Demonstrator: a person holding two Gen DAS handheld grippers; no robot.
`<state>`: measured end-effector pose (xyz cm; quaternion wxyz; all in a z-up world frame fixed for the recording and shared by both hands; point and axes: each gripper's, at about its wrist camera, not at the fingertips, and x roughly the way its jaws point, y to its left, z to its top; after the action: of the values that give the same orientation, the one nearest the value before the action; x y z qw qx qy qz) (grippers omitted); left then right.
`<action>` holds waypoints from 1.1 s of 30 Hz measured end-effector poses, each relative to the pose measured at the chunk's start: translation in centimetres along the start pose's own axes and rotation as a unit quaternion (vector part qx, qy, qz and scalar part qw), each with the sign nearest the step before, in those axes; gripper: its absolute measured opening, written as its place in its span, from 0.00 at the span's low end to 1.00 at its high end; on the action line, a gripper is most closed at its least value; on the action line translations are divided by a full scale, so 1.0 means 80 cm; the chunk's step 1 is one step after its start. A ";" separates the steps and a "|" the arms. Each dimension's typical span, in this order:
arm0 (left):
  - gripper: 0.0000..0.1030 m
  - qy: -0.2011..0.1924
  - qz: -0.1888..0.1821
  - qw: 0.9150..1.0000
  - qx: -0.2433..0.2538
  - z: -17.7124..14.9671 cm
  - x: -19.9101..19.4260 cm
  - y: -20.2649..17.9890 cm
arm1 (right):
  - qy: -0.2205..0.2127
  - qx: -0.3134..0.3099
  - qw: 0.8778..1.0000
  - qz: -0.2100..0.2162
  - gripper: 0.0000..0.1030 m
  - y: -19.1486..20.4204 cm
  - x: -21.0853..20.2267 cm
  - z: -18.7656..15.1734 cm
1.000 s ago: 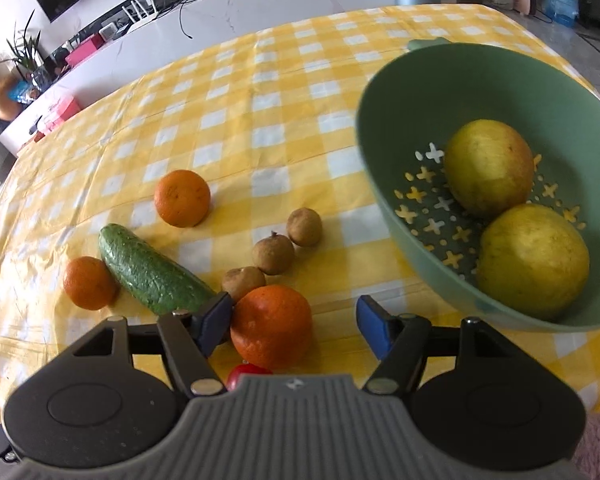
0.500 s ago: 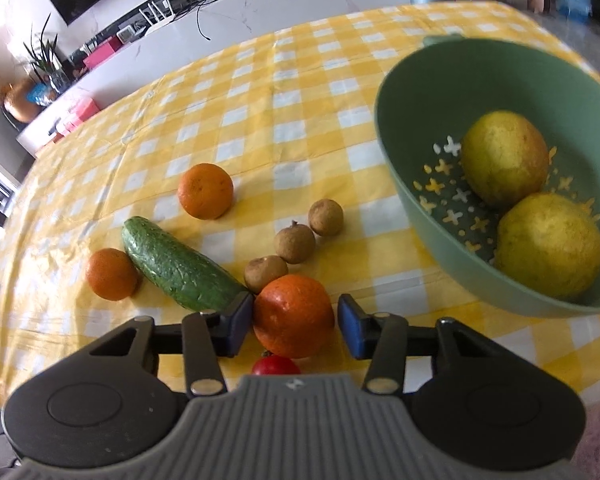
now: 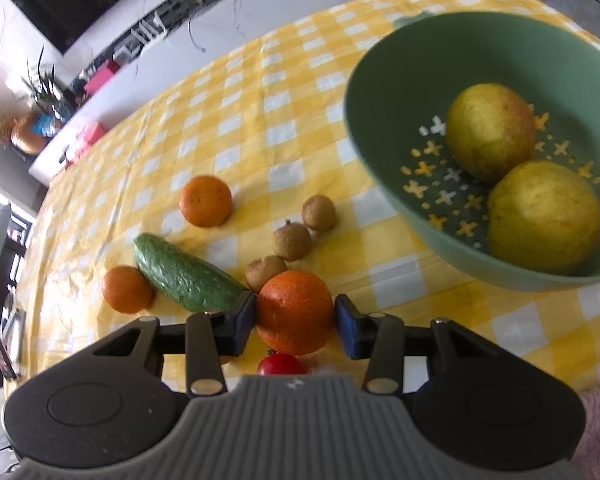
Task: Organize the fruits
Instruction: 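Carry both mandarins over the colander and release them inside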
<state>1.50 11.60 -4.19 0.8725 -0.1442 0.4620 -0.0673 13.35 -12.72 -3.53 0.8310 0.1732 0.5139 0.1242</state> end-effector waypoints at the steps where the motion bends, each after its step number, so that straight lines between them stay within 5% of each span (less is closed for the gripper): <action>1: 0.48 -0.005 0.000 1.000 -0.001 0.002 -0.004 -0.001 | -0.008 0.005 1.000 0.005 0.40 -0.003 -0.007 0.000; 9: 0.48 -0.057 -0.055 0.996 0.030 0.038 -0.041 -0.037 | -0.078 0.070 0.990 0.091 0.40 -0.041 -0.095 0.007; 16: 0.48 -0.053 -0.083 0.994 0.053 0.093 -0.038 -0.097 | -0.145 0.137 0.976 0.083 0.40 -0.090 -0.147 0.037; 27: 0.48 -0.022 -0.116 0.993 0.024 0.130 0.043 -0.142 | -0.111 0.182 0.973 0.086 0.41 -0.128 -0.076 0.071; 33: 0.48 0.004 -0.116 0.993 0.034 0.114 0.072 -0.163 | -0.101 0.173 0.976 0.088 0.44 -0.127 -0.059 0.089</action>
<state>12.46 -0.48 0.23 0.8615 -0.1671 0.4429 -0.1840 17.90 -24.95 -0.99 0.8220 0.3701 0.4238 0.0882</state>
